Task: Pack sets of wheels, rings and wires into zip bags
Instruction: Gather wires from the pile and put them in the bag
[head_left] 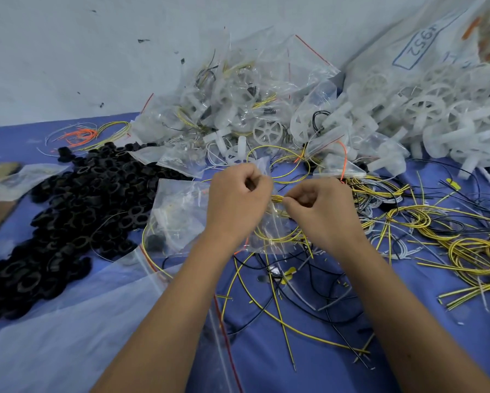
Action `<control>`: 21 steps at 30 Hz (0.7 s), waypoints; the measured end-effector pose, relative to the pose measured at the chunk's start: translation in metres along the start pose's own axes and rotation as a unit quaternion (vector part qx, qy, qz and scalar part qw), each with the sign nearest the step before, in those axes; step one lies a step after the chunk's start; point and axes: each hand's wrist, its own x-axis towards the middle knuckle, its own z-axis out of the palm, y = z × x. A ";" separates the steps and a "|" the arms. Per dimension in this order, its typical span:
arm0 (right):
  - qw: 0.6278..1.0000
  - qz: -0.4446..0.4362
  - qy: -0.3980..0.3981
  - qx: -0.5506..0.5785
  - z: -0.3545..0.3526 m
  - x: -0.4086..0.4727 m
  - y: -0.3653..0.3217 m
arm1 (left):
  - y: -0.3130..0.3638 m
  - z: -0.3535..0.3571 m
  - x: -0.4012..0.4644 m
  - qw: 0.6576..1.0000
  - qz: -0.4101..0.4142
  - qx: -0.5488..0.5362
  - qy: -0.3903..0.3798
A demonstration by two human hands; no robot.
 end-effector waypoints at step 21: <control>0.929 0.111 -0.068 0.347 0.002 0.004 0.002 | 0.010 0.016 -0.016 0.987 -0.067 0.133 0.053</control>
